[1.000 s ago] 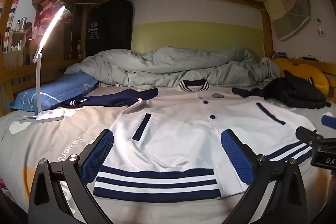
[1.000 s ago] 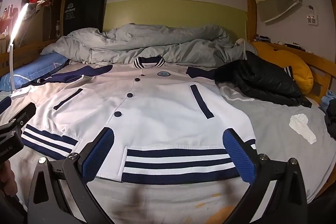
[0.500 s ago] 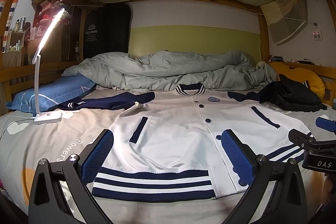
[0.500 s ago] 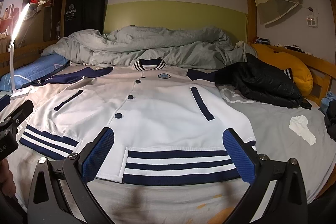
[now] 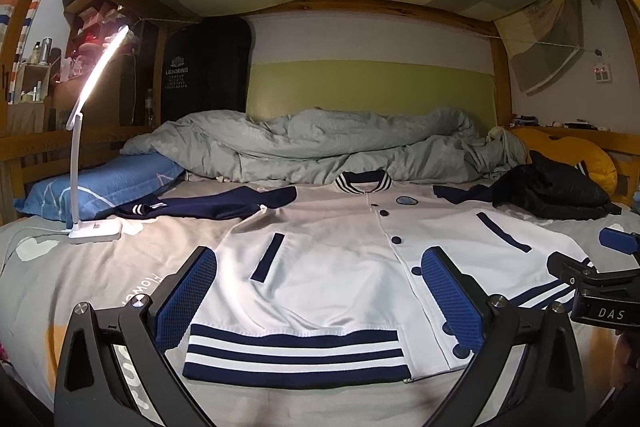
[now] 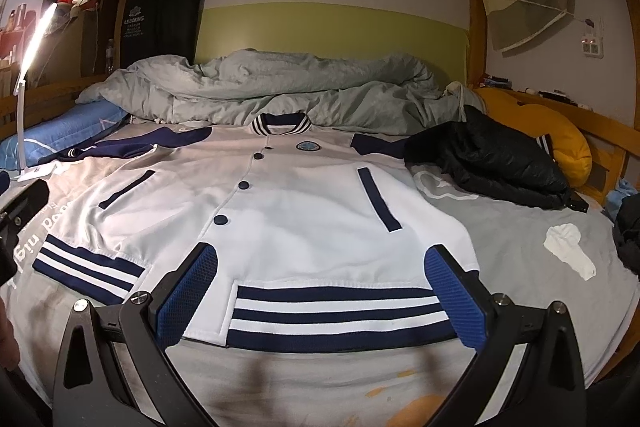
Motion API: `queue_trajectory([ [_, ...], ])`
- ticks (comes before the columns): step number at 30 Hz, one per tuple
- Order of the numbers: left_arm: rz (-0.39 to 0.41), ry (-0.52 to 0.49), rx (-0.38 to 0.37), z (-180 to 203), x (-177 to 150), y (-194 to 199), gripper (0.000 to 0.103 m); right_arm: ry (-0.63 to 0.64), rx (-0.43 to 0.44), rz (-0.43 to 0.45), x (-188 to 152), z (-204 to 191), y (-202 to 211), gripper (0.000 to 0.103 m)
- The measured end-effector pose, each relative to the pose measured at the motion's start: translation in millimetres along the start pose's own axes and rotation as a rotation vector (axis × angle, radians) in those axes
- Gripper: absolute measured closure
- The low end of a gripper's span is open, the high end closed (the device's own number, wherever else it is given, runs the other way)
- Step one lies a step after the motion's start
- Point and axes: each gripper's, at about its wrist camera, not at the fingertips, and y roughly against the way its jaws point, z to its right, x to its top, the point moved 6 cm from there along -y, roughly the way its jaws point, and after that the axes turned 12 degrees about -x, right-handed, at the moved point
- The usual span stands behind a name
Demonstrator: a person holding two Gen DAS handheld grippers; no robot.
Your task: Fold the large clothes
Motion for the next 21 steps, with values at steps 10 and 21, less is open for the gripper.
queue_trajectory([
  [10, 0.011, -0.026, 0.009, 0.8, 3.6, 7.4, 0.0, -0.005, 0.013, 0.009, -0.4, -1.9, 4.6, 0.0],
  [21, 0.013, -0.016, 0.003, 4.7, -4.2, 1.5, 0.0, 0.001, 0.006, 0.011, 0.7, -3.6, 4.3, 0.0],
])
